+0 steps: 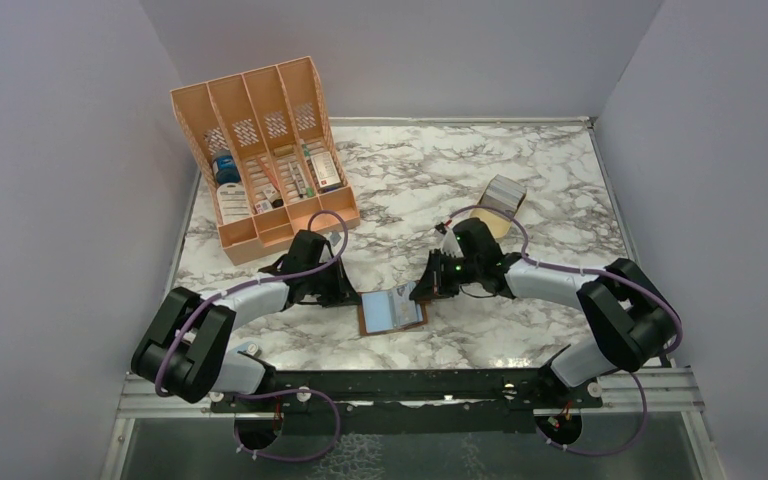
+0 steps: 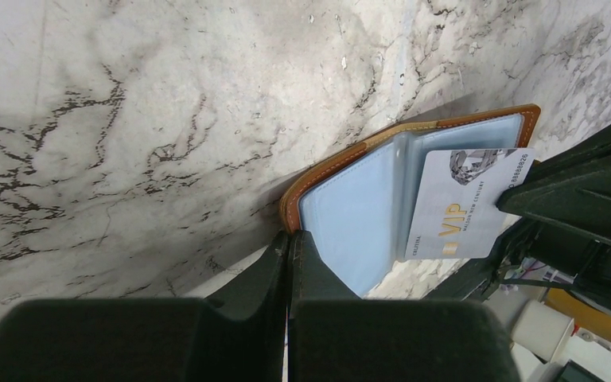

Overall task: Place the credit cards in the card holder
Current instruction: Insert the credit card into the card holder.

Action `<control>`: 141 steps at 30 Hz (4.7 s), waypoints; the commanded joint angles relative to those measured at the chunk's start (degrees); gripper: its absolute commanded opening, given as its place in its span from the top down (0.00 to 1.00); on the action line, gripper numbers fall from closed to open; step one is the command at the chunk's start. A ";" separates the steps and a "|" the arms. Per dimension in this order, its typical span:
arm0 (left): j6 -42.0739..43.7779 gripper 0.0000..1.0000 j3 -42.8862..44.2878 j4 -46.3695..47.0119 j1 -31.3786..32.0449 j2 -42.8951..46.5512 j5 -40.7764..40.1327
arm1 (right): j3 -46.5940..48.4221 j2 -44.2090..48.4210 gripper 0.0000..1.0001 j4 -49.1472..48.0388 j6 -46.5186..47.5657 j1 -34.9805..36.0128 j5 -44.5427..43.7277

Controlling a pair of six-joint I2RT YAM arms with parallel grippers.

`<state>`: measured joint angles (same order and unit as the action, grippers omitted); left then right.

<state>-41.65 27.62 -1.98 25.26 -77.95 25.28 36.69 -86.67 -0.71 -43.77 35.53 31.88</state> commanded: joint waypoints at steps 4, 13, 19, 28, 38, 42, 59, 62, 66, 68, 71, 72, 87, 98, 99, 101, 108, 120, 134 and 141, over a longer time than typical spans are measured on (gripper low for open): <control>-0.27 1.00 0.31 1.61 0.18 -1.22 1.44 | 0.24 -1.69 0.99 -4.65 -0.85 0.24 1.51; -0.29 1.00 0.51 2.11 0.16 -2.03 1.80 | -0.15 -3.44 0.99 -6.00 -1.23 0.23 1.99; -0.28 1.00 0.28 2.19 0.20 -2.14 1.79 | -0.76 -5.10 0.99 -7.35 -1.76 0.28 2.63; -0.52 1.00 0.41 2.33 0.21 -2.51 1.81 | -1.82 -6.35 0.99 -8.98 -2.82 0.55 2.55; -0.97 1.00 0.18 2.42 0.22 -2.26 1.99 | -2.17 -6.73 0.99 -8.97 -4.34 0.83 1.37; -1.13 1.00 0.02 2.37 0.18 -1.98 2.06 | -2.24 -6.28 0.99 -9.09 -4.87 0.86 0.69; -2.11 1.00 -1.65 2.85 0.28 -0.52 2.15 | -4.34 -4.12 0.99 -9.68 -6.86 0.86 -2.75; -2.37 1.00 -1.89 3.12 0.23 -0.29 2.20 | -4.48 -4.30 0.99 -9.91 -7.19 0.91 -2.94; -2.54 1.00 -2.17 3.29 0.24 -0.11 2.26 | -5.24 -3.14 0.99 -9.96 -7.81 0.95 -4.69; -2.64 1.00 -2.34 3.38 0.26 -0.04 2.26 | -5.84 -2.06 0.99 -9.97 -8.05 0.95 -5.80; -2.78 1.00 -2.61 3.53 0.31 0.09 2.27 | -6.38 -1.03 0.99 -9.90 -8.12 0.94 -6.46; -2.82 1.00 -2.67 3.63 0.25 0.10 2.25 | -6.44 -1.07 0.99 -9.79 -8.16 0.95 -6.48; -3.32 1.00 -2.83 4.43 0.36 -0.16 2.44 | -5.02 -5.02 0.99 -11.68 -8.47 1.53 -4.19; -3.94 1.00 -2.90 5.31 0.53 -0.32 3.00 | -3.54 -6.06 0.99 -12.18 -9.24 2.73 -4.60; -4.01 1.00 -2.88 5.36 0.53 -0.34 3.04 | -3.35 -6.13 0.99 -12.22 -9.49 2.97 -4.78; -4.05 1.00 -2.98 5.38 0.58 -0.23 3.05 | -3.38 -6.18 0.99 -12.28 -9.81 3.26 -5.35; -4.53 1.00 -3.46 6.10 0.75 -0.27 3.12 | -3.82 -5.84 0.99 -13.19 -11.03 3.96 -6.62; -5.02 1.00 -3.50 6.56 0.77 -0.40 3.60 | 1.25 -1.68 0.74 0.07 -5.43 5.43 -12.60; -5.69 1.00 -3.10 7.28 0.83 -0.72 3.64 | 1.82 -2.41 0.54 0.72 -6.13 8.35 -11.43; -6.16 1.00 -3.60 8.02 0.88 -0.76 3.80 | 4.63 -6.36 0.54 -1.73 -6.49 10.43 -9.57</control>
<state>-47.16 24.82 4.23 25.65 -78.85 27.77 38.96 -90.52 -0.27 -49.89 44.66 21.58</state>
